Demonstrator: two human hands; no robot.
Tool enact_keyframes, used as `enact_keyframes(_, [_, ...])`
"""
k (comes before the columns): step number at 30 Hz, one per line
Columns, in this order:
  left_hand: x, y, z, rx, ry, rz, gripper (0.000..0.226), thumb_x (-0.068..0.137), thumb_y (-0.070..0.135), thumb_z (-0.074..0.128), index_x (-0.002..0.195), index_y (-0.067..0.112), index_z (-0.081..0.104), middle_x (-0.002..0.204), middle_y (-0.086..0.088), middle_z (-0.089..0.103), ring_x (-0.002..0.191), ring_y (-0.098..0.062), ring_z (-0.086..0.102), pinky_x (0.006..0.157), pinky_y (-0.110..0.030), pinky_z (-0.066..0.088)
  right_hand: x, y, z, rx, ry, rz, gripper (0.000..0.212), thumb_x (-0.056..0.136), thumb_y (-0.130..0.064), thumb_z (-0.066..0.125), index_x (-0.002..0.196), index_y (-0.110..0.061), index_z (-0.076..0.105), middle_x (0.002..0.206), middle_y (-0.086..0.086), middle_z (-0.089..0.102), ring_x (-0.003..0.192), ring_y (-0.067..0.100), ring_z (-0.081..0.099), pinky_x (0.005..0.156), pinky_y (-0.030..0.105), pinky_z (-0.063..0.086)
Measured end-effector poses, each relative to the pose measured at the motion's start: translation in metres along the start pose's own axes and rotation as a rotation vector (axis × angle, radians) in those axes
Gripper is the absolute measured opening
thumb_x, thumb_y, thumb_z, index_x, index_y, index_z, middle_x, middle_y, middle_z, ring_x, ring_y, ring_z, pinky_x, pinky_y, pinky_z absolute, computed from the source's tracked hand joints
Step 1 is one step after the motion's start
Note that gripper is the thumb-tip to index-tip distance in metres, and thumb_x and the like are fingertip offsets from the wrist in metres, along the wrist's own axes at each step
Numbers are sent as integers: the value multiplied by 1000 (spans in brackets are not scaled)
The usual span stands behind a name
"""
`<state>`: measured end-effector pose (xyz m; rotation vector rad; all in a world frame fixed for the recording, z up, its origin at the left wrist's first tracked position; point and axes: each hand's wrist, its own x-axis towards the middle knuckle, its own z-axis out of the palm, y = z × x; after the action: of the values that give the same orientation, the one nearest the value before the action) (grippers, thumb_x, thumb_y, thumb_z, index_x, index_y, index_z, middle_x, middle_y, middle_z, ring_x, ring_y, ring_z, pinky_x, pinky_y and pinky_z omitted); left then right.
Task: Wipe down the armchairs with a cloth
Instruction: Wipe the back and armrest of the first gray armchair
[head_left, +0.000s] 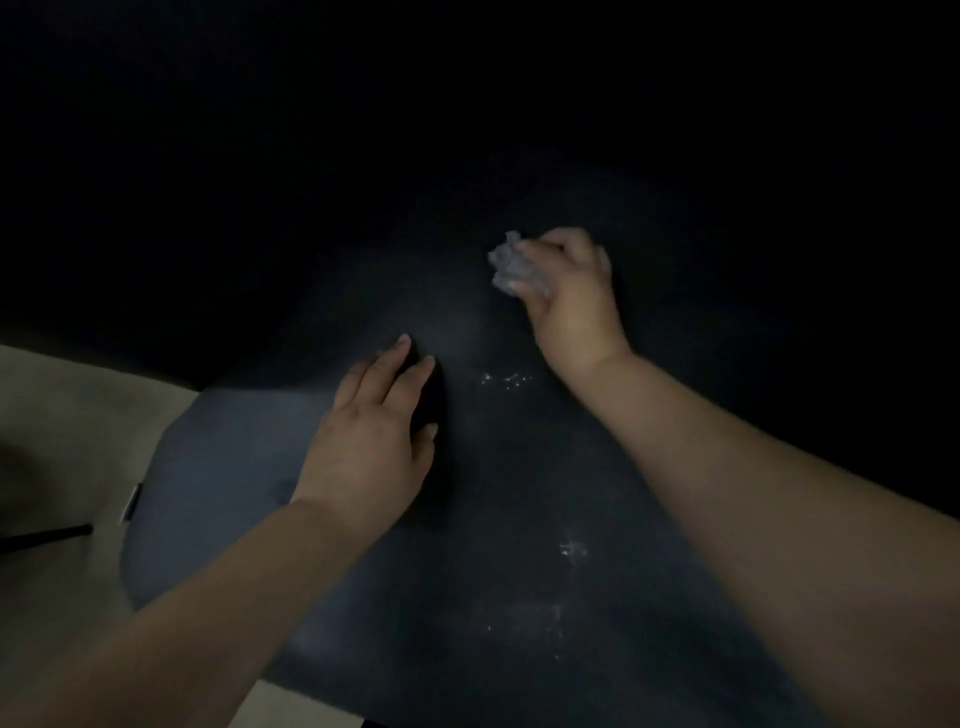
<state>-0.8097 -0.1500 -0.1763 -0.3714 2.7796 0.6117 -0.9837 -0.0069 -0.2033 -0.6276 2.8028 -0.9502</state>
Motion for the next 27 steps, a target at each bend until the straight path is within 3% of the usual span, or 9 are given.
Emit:
enact_keyframes(3, [-1,2,0,7,-10,6,64,86,21,66,144,13,41,156,-6,27,138,-29,26,116,-33,19,-58,-5,4,10,-154,-188,29,85,-8,61,114,-10,64,114,11,56,107,27,48,89,41,41])
enact_keyframes(7, [-5,8,-2,13,-46,30,66,85,23,67,145,12,40,157,-6,25,140,-28,26,117,-34,20,-107,-8,-9,129,-329,-260,28,87,-14,61,115,-15,65,113,7,56,105,19,47,88,34,40])
enact_keyframes(12, [-11,13,6,49,-48,46,66,88,28,63,147,17,35,158,-2,21,142,-23,20,118,-29,14,-34,3,-16,-33,56,-50,34,84,-15,68,118,-14,66,116,12,57,101,33,49,88,46,45])
enact_keyframes(15, [-10,15,9,31,-32,40,65,87,25,64,146,14,38,157,-4,24,141,-26,23,117,-36,22,-51,-3,-8,-71,-24,-112,31,83,-17,70,114,-16,69,113,10,59,94,32,51,81,45,47])
enact_keyframes(18, [-10,17,9,33,-44,46,66,87,23,64,146,14,36,158,-3,22,142,-26,21,118,-35,20,-119,-11,-8,28,-160,-247,27,79,-12,73,106,-14,72,102,9,62,82,28,54,69,39,50])
enact_keyframes(20, [-11,19,10,48,-56,76,67,86,24,63,147,14,36,158,-4,22,142,-25,21,117,-36,21,-147,-10,-16,85,-218,-272,27,79,-10,74,106,-11,71,100,9,61,82,25,54,74,29,49])
enact_keyframes(22, [-14,24,13,70,-63,110,67,87,27,62,147,15,35,158,-3,21,142,-24,22,117,-37,23,-139,3,-27,97,-118,-200,31,76,-2,74,107,-8,71,100,13,60,87,26,54,83,17,42])
enact_keyframes(25, [-19,33,19,105,-70,144,66,90,34,57,149,19,31,159,1,18,143,-20,18,117,-34,23,-92,35,-48,-15,111,-12,36,80,-7,71,115,-11,67,108,14,58,95,32,51,88,34,45])
enact_keyframes(27, [-19,38,23,113,-69,161,67,90,35,58,149,20,31,159,1,17,143,-19,17,117,-34,23,-78,52,-55,-72,81,55,35,85,-16,68,120,-14,65,113,10,56,101,30,48,92,31,41])
